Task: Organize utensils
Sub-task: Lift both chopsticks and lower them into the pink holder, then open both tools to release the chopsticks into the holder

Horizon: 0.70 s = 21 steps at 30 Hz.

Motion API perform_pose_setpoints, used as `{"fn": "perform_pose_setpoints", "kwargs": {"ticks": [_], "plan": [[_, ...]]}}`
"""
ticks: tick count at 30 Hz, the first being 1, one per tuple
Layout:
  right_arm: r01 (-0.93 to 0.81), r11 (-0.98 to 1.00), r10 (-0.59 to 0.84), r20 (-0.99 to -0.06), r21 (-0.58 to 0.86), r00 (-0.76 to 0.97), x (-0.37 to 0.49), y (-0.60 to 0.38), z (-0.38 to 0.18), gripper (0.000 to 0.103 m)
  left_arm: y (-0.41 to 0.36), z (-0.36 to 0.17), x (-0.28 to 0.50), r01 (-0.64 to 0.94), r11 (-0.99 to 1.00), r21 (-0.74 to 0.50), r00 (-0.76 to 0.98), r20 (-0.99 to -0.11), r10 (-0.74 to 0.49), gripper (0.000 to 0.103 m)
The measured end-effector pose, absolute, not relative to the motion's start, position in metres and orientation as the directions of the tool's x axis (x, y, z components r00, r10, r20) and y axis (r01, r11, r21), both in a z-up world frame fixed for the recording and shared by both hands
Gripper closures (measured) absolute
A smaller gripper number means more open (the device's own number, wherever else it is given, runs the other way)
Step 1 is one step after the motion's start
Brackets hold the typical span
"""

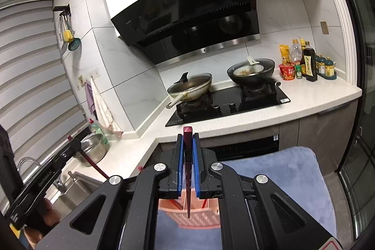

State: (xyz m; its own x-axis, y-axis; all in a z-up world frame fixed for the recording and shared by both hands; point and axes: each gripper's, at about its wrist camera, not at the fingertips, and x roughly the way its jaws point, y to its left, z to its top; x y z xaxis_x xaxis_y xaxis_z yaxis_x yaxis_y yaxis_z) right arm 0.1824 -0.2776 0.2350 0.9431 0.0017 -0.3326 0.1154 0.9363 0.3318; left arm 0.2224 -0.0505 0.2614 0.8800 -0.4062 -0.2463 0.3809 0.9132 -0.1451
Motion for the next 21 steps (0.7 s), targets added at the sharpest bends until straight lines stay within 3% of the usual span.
{"fn": "perform_pose_setpoints", "kwargs": {"ticks": [21], "plan": [[0.161, 0.923, 0.035, -0.492, 0.35, 0.87, 0.262, -0.291, 0.151, 0.096, -0.072, 0.194, 0.284, 0.346, 0.925, -0.155, 0.853, -0.358, -0.379, 0.096]]}}
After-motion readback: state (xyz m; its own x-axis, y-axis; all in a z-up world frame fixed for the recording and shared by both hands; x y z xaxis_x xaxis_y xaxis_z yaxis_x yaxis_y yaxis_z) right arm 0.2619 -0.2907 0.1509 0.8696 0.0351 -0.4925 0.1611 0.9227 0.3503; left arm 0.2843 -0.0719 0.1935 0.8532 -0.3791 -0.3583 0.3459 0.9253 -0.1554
